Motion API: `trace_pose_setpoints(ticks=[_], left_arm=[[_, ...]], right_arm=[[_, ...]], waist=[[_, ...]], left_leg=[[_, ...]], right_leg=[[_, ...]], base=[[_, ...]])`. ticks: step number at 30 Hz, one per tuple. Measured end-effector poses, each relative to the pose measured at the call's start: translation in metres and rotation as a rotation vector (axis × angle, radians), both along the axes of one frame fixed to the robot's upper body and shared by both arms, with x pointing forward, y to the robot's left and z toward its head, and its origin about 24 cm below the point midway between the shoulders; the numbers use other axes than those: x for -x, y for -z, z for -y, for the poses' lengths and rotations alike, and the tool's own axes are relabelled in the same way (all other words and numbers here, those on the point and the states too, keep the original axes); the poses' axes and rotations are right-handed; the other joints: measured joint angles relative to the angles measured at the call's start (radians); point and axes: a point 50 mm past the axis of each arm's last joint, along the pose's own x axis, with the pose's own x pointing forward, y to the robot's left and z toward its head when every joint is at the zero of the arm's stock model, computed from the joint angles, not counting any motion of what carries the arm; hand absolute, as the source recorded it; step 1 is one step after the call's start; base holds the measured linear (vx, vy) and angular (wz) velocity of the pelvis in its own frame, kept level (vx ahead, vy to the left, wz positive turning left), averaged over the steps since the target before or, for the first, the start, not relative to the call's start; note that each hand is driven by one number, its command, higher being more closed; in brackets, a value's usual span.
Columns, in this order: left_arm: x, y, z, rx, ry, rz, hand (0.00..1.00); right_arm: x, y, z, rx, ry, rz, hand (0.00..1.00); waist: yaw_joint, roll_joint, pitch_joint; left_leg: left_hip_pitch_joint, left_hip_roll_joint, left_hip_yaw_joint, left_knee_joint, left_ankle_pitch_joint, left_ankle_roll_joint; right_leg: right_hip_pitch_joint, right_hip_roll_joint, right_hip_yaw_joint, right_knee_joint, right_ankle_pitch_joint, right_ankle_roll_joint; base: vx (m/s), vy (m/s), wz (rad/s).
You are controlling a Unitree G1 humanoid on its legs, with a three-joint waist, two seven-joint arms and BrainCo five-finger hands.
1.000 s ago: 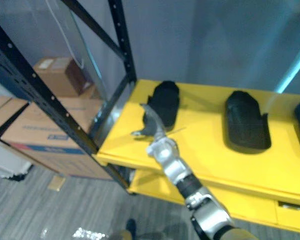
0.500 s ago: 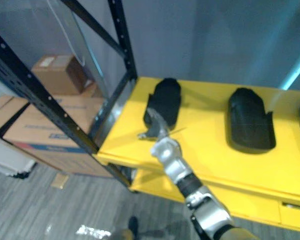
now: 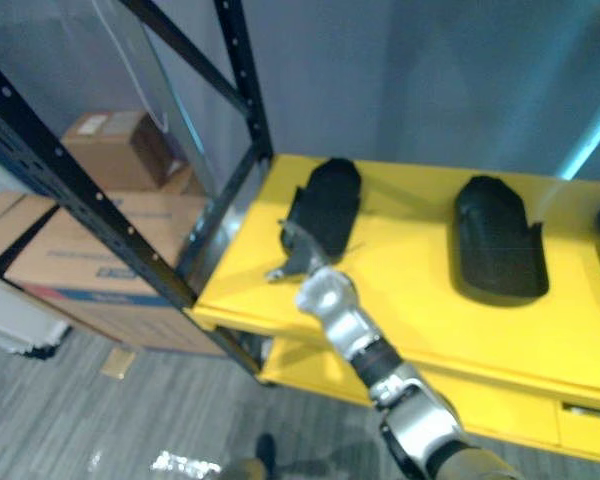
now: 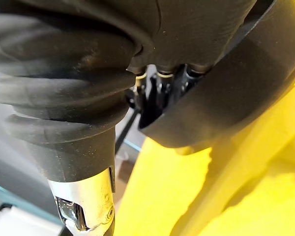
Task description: Walk over and take plastic housings, then place them on the shelf
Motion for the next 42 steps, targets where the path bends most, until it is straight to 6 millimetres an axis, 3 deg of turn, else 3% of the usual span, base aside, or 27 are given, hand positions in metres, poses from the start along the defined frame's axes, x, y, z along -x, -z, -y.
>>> trace_pose_setpoints(ticks=[20,42], left_arm=[[0.001,-0.001,-0.008,-0.024,0.002,-0.013,0.0],[0.001,-0.001,-0.011,-0.051,-0.003,-0.023,0.0]], right_arm=[[0.01,0.004,-0.003,0.008,-0.056,-0.079,0.0],[0.014,0.009,0.003,0.035,-0.053,-0.084,0.0]], waist=[[-0.004,-0.037,-0.012],[-0.024,-0.05,-0.019]], left_leg=[[0.005,-0.001,0.012,0.0,0.002,0.0],[0.003,-0.001,0.017,0.0,-0.001,0.002]], right_leg=[[-0.015,-0.005,0.02,0.02,-0.004,-0.003],[-0.013,-0.006,0.022,0.019,-0.011,-0.008]], base=[[0.0,-0.001,-0.02],[0.0,0.0,0.0]])
